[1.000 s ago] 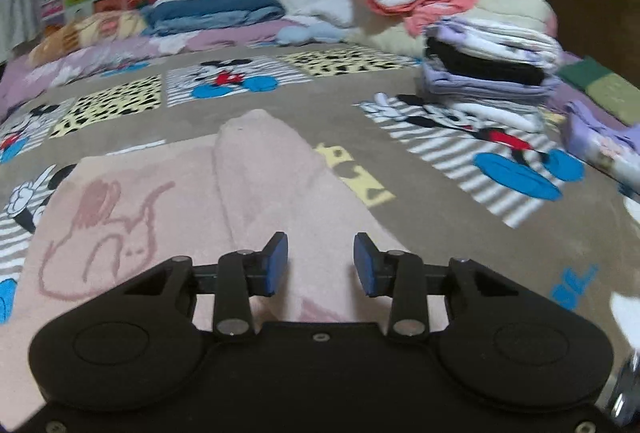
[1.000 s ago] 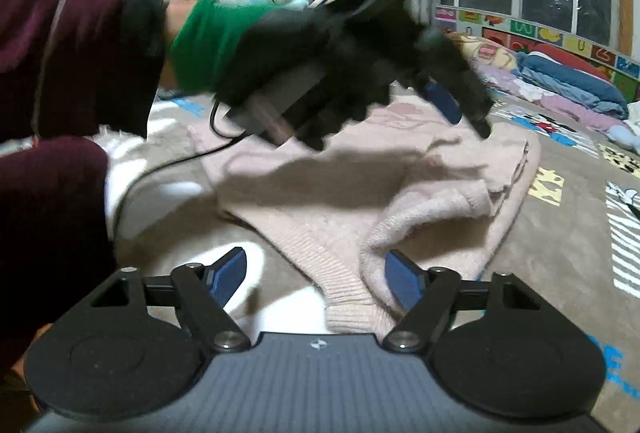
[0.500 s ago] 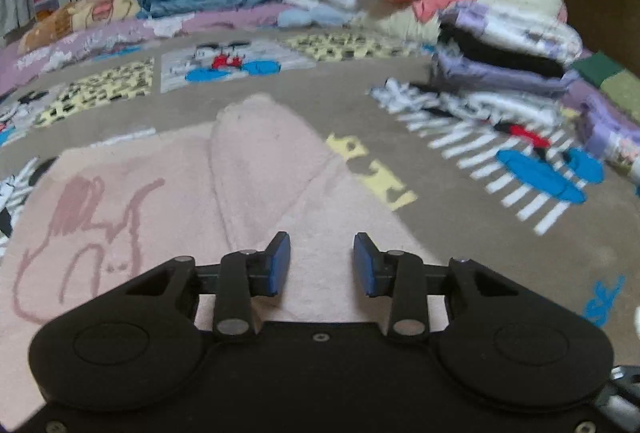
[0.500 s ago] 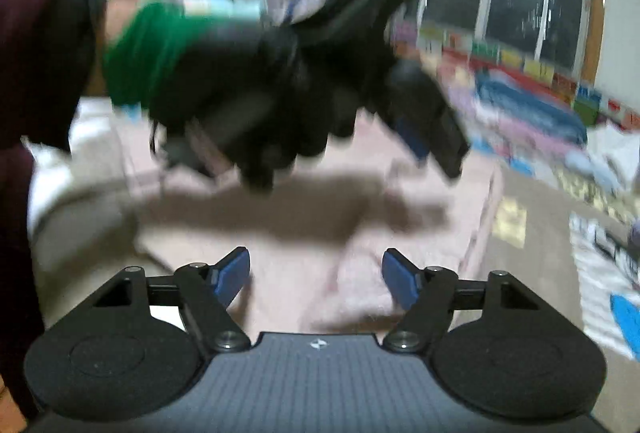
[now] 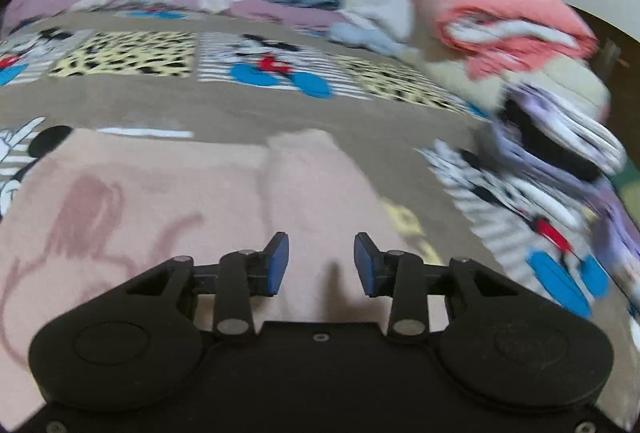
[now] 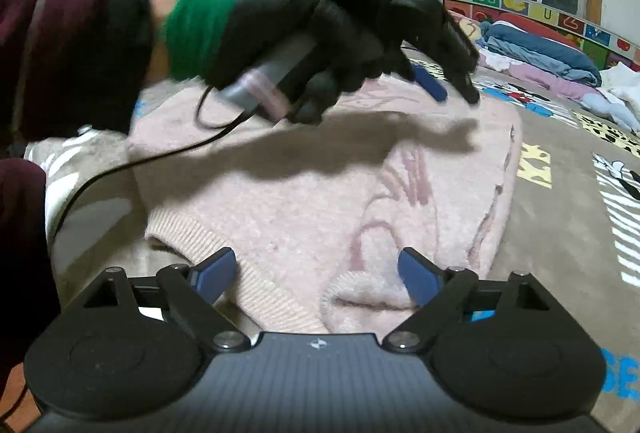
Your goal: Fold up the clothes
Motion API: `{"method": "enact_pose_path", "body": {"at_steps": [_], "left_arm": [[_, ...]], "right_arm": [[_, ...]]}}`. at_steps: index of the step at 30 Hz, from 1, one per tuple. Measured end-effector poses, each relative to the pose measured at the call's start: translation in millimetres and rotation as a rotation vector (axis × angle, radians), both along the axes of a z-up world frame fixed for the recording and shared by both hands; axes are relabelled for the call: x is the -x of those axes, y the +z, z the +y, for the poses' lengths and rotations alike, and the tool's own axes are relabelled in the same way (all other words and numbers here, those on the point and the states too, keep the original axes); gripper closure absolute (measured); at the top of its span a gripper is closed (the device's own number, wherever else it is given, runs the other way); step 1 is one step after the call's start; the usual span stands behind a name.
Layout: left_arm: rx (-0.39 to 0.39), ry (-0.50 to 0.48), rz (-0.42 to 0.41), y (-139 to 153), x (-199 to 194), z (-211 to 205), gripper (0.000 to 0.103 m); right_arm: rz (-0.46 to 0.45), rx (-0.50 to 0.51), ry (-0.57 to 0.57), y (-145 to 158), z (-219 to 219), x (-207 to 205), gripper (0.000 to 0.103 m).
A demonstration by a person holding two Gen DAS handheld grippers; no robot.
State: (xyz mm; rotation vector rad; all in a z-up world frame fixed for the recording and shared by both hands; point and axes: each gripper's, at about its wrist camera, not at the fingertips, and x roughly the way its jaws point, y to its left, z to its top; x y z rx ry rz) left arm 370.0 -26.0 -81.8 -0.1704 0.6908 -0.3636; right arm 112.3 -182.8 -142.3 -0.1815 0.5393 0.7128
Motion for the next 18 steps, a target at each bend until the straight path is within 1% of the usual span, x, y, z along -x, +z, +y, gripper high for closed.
{"method": "enact_pose_path", "body": {"at_steps": [2, 4, 7, 10, 11, 14, 16, 17, 18], "left_arm": [[0.031, 0.047, 0.040, -5, -25, 5, 0.068], [0.084, 0.098, 0.081, -11, -48, 12, 0.068], [0.241, 0.161, 0.150, -22, -78, 27, 0.068], [0.356, 0.200, 0.201, -32, -101, 33, 0.068], [0.381, 0.210, 0.216, -35, -107, 34, 0.068], [0.434, 0.210, 0.250, -42, -122, 35, 0.068], [0.443, 0.206, 0.259, -48, -125, 35, 0.068], [0.434, 0.198, 0.254, -50, -126, 33, 0.074], [0.409, 0.181, 0.251, -50, -126, 29, 0.087]], "right_arm": [[0.005, -0.012, 0.003, 1, -1, -1, 0.014], [0.011, -0.024, 0.006, 2, -3, -1, 0.014], [0.019, -0.040, 0.011, 2, -5, -4, 0.014], [0.026, -0.055, 0.018, 1, -7, -6, 0.013], [0.029, -0.062, 0.020, 2, -8, -6, 0.013], [0.036, -0.078, 0.028, 0, -10, -10, 0.011], [0.041, -0.087, 0.032, 0, -10, -13, 0.010], [0.042, -0.090, 0.034, 0, -10, -13, 0.010], [0.043, -0.092, 0.036, 0, -10, -14, 0.009]]}}
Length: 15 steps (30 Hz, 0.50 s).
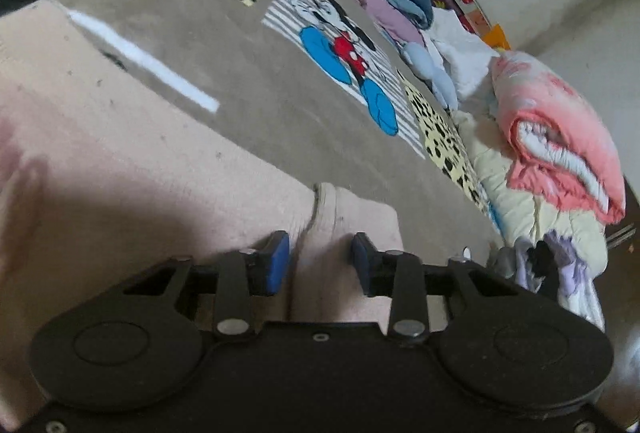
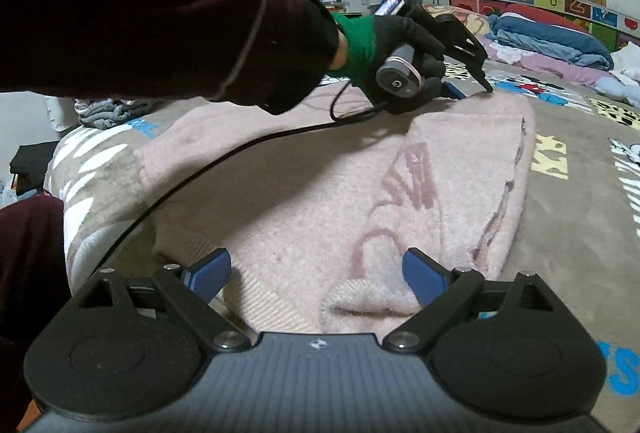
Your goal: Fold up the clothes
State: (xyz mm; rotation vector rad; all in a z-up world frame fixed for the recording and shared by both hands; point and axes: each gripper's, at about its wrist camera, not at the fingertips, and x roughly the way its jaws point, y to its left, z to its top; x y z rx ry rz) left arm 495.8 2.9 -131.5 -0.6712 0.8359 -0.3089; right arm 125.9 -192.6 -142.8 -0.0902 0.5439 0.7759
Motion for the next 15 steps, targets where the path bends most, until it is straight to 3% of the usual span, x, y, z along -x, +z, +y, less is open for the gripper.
{"method": "enact_pose_path", "body": {"at_steps": [3, 7, 10, 12, 15], "left_arm": [[-0.105, -0.047, -0.049, 5, 3, -12, 0.096], [-0.302, -0.082, -0.239, 26, 23, -31, 0.097], [-0.483, -0.091, -0.174, 14, 14, -46, 0.094], [-0.560, -0.101, -0.160, 17, 11, -55, 0.085], [-0.580, -0.093, -0.129, 24, 8, -56, 0.081]], "right_arm": [[0.003, -0.007, 0.004, -1, 0, 0, 0.008], [0.006, -0.014, 0.005, -1, 0, 0, 0.008], [0.008, -0.016, 0.006, -1, -1, 0, 0.008], [0.008, -0.014, 0.005, -1, 0, 0, 0.008], [0.007, -0.012, 0.005, -1, 0, 1, 0.008]]}}
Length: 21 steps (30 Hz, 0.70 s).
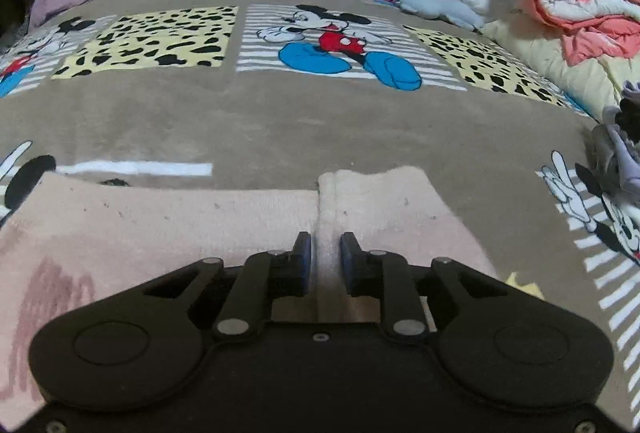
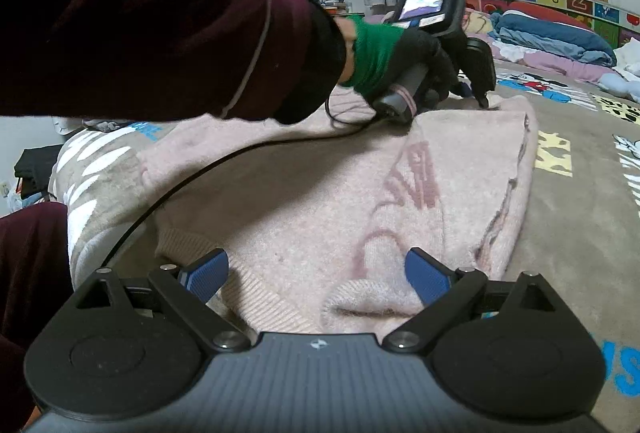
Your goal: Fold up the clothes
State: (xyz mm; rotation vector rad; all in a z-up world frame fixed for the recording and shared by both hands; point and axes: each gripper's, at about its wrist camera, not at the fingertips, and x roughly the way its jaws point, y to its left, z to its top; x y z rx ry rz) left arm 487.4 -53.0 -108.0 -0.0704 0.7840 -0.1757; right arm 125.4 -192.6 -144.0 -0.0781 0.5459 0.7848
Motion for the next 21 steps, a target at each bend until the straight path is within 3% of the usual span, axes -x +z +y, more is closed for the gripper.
{"method": "enact_pose_path", "body": {"at_steps": [5, 7, 10, 12, 15, 21], "left_arm": [[0.079, 0.018, -0.111, 26, 28, 8, 0.079], [0.151, -0.032, -0.099, 28, 30, 5, 0.079], [0.061, -0.029, -0.008, 9, 20, -8, 0.079], [0.062, -0.022, 0.021, -3, 16, -6, 0.077], [0.209, 0.022, -0.023, 16, 31, 11, 0.076], [0.265, -0.001, -0.093, 38, 118, 42, 0.076]], "right_arm": [[-0.002, 0.005, -0.001, 0, 1, 0, 0.007], [-0.005, 0.010, -0.002, 0, 1, 1, 0.007], [-0.008, 0.013, -0.002, 0, 2, 1, 0.007], [-0.005, 0.010, 0.000, 0, 1, 0, 0.007], [-0.005, 0.007, 0.001, 0, 0, 0, 0.007], [-0.015, 0.014, 0.001, -1, 2, 1, 0.007]]}}
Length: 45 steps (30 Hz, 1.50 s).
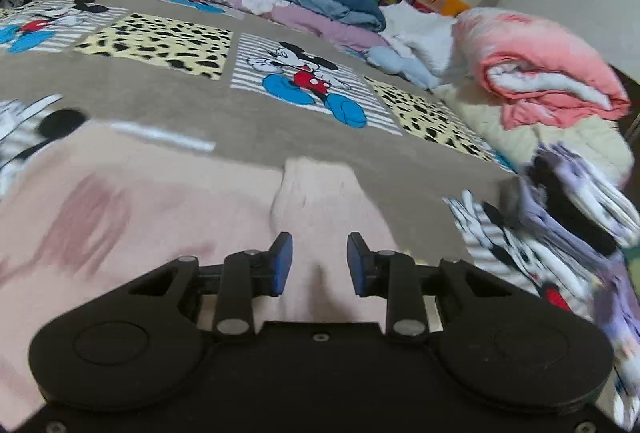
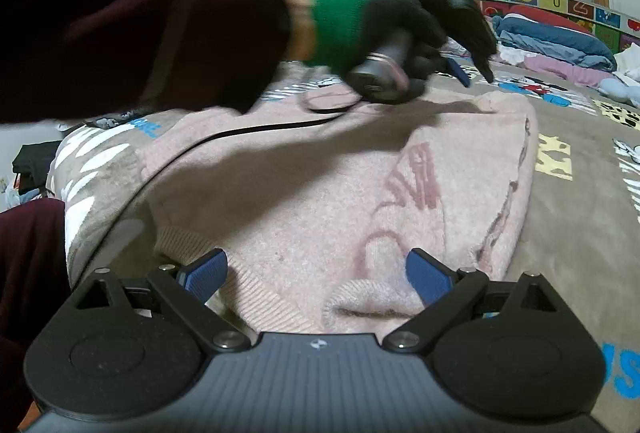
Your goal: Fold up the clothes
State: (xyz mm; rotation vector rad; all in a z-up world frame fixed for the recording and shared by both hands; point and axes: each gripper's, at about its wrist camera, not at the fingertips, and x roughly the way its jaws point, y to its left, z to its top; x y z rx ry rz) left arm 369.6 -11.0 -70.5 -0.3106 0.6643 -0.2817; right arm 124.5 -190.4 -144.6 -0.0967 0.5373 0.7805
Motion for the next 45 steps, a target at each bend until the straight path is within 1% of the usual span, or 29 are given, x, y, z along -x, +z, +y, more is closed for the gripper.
{"method": "enact_pose_path", "body": {"at_steps": [1, 2, 3, 5, 8, 10, 13, 15, 18, 20, 23, 25, 27, 30, 31, 34, 39, 43, 44, 45], "left_arm": [[0.013, 0.005, -0.005, 1, 18, 8, 0.076], [0.027, 0.010, -0.010, 2, 36, 16, 0.068], [0.048, 0.020, -0.015, 3, 56, 25, 0.056], [0.089, 0.035, -0.021, 4, 91, 40, 0.052], [0.148, 0.065, -0.034, 6, 133, 60, 0.052], [0.190, 0.091, -0.045, 7, 161, 74, 0.049], [0.202, 0.148, -0.066, 6, 194, 92, 0.047], [0.228, 0.212, -0.074, 2, 215, 110, 0.047], [0.309, 0.308, -0.082, -9, 240, 140, 0.045], [0.352, 0.368, -0.079, -18, 254, 158, 0.044], [0.354, 0.446, -0.067, -26, 269, 181, 0.044], [0.349, 0.494, -0.053, -28, 277, 194, 0.043], [0.348, 0.545, -0.043, -32, 287, 207, 0.042], [0.340, 0.602, -0.032, -35, 298, 224, 0.042], [0.358, 0.608, -0.019, -38, 299, 228, 0.042], [0.419, 0.618, 0.021, -46, 301, 237, 0.042], [0.559, 0.562, 0.053, -60, 294, 239, 0.042], [0.594, 0.535, 0.057, -65, 282, 241, 0.042], [0.594, 0.527, 0.055, -66, 279, 242, 0.044], [0.586, 0.522, 0.050, -68, 274, 243, 0.049]], "right_arm": [[-0.004, 0.005, -0.001, 0, 1, 1, 0.007], [-0.008, 0.010, -0.002, 0, 2, 1, 0.007], [-0.013, 0.014, -0.005, 0, 3, 2, 0.007], [-0.023, 0.023, -0.009, 0, 4, 3, 0.007], [-0.043, 0.030, -0.019, 1, 5, 6, 0.007], [-0.058, 0.028, -0.027, 1, 4, 9, 0.008], [-0.091, 0.024, -0.045, 2, 2, 14, 0.012], [-0.124, 0.025, -0.061, 4, 1, 22, 0.014], [-0.162, 0.029, -0.100, 11, -1, 40, 0.017], [-0.173, 0.005, -0.107, 19, -4, 54, 0.017], [-0.190, -0.013, -0.097, 27, -3, 72, 0.017], [-0.175, -0.024, -0.096, 30, 0, 76, 0.017], [-0.136, -0.056, -0.106, 31, 2, 73, 0.017], [-0.057, -0.132, -0.125, 32, -1, 68, 0.017], [-0.030, -0.162, -0.133, 31, -3, 66, 0.017], [0.060, -0.280, -0.165, 28, -14, 61, 0.017], [0.169, -0.441, -0.198, 18, -30, 51, 0.017], [0.195, -0.484, -0.198, 11, -35, 50, 0.017], [0.194, -0.487, -0.195, 10, -35, 49, 0.017], [0.194, -0.491, -0.190, 9, -35, 49, 0.017]]}}
